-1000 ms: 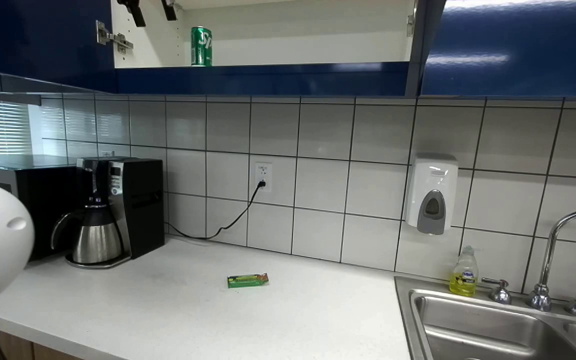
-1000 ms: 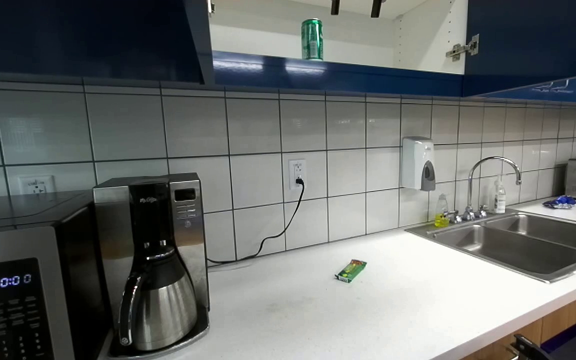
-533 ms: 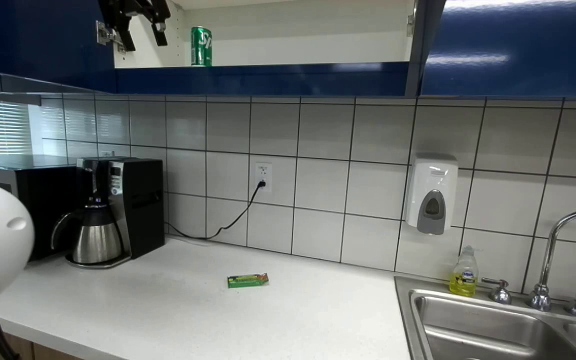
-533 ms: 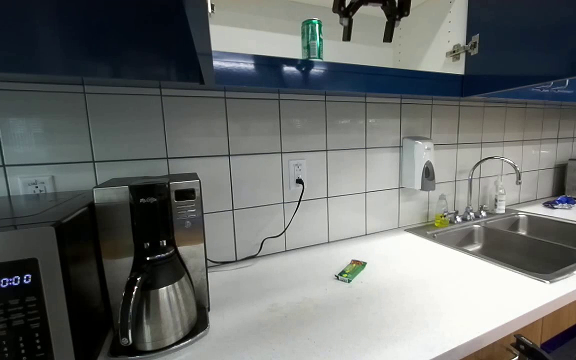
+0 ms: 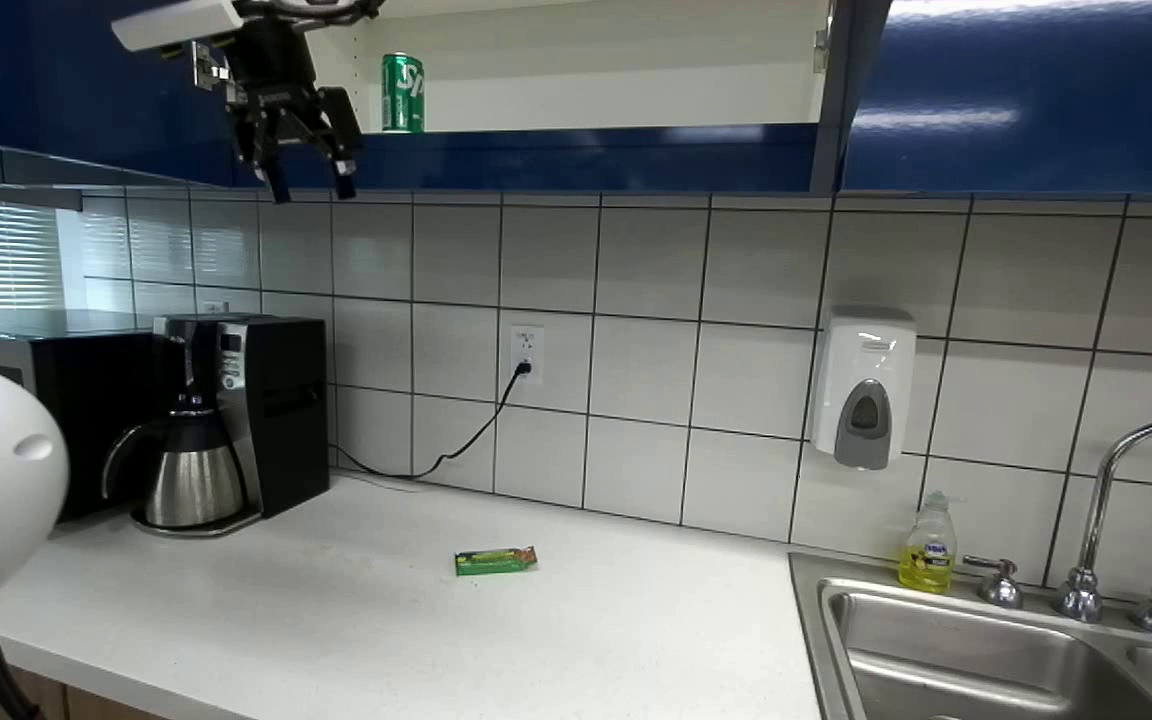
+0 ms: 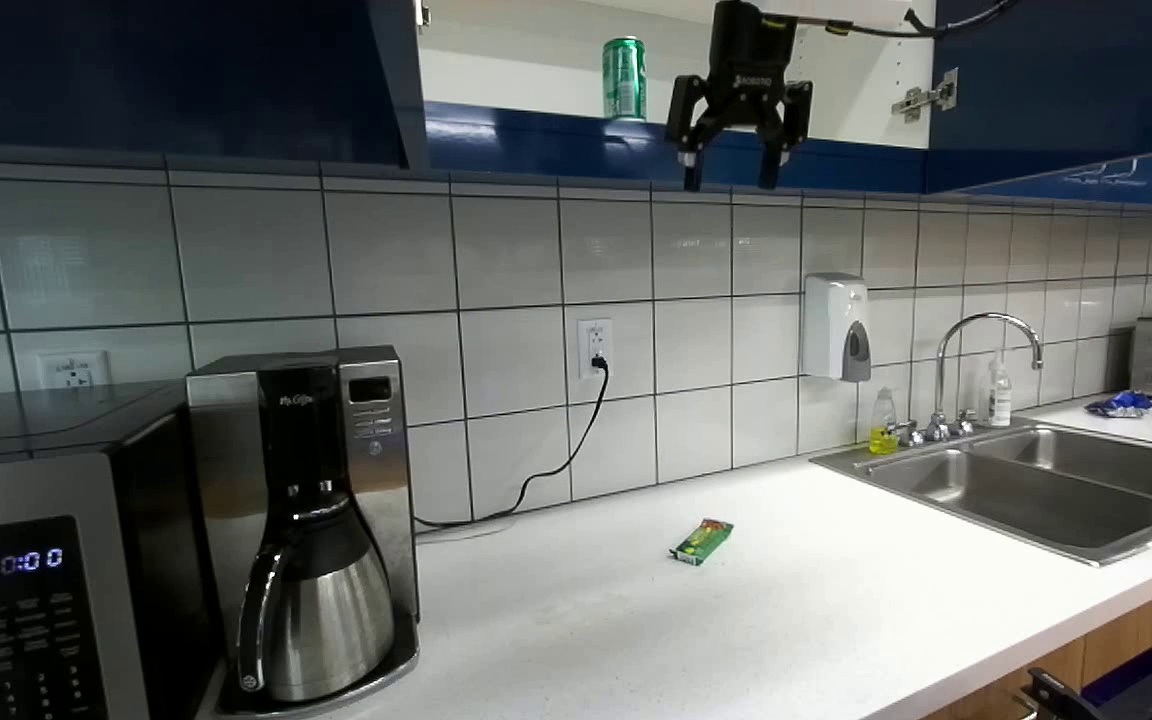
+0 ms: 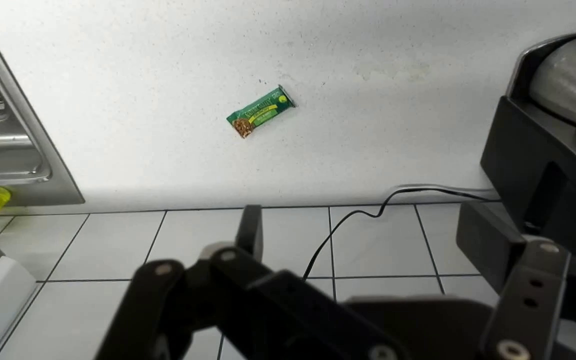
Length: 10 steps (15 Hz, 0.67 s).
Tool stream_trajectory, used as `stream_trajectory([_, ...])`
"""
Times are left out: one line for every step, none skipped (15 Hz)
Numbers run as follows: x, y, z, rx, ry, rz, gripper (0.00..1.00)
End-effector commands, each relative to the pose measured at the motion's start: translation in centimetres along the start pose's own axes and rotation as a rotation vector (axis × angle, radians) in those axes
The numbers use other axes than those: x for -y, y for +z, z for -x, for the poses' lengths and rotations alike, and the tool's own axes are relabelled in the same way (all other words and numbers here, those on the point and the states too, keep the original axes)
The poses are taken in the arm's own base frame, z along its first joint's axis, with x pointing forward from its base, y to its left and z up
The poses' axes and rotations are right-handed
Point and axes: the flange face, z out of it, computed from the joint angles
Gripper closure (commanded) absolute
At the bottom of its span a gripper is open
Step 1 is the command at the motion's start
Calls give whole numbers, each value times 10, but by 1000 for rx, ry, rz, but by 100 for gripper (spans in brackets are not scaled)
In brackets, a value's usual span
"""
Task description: Pick up the canned drink and put it in the shelf
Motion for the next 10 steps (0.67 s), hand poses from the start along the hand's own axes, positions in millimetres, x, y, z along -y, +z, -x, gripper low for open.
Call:
stream_trajectory([-3,25,8,11,-33,-25,0])
stream_trajectory([-2,31,9,14,-41,-26,0])
stream_trajectory([-2,35,10,22,-41,-28,0])
stream_trajectory([-2,39,12,25,-46,-28,0])
stream_trajectory([-2,42,14,28,-55,-27,0])
stream_trajectory([-1,45,15,33,-58,-28,0])
stream_trajectory([0,43,10,42,-33,0,0])
stream_trajectory([0,46,11,46,-36,0,0])
stream_trajectory([0,47,12,48,-37,0,0])
stream_trajectory([0,48,12,48,-38,-1,0])
